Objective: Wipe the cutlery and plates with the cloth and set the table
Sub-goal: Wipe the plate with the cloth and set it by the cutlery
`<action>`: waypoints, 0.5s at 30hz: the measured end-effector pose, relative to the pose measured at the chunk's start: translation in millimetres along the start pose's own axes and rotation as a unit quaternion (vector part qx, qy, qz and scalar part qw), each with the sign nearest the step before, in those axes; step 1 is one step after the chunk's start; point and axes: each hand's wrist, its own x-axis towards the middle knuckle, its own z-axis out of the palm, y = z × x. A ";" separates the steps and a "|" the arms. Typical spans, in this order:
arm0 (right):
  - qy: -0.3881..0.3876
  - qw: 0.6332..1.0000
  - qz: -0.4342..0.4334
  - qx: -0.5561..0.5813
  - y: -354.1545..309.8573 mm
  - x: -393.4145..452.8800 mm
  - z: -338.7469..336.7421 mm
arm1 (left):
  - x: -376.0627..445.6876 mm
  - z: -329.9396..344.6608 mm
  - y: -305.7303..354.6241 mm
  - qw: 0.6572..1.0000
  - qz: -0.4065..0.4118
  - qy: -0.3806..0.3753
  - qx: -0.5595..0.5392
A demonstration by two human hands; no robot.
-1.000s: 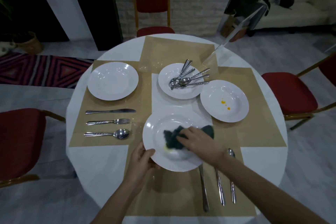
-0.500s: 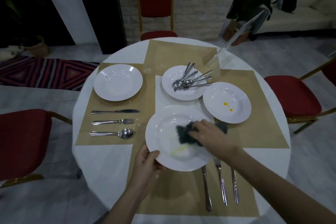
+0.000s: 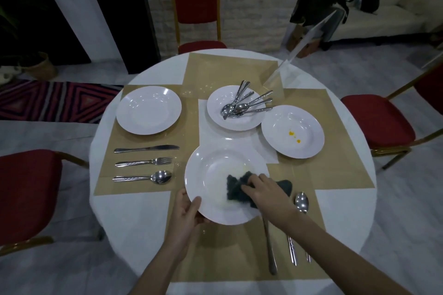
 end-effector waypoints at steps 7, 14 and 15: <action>-0.034 0.994 0.071 0.070 -42.2 -2.7 23.5 | -2.5 11.3 -23.6 0.999 -0.026 0.015 0.042; 0.030 0.996 -0.080 -0.025 -2.4 -16.6 8.7 | -12.3 -5.4 -30.6 0.999 -0.036 0.024 0.011; 0.014 0.998 -0.048 -0.047 12.5 -16.3 8.0 | -14.2 -6.9 -34.0 0.999 -0.037 0.025 0.012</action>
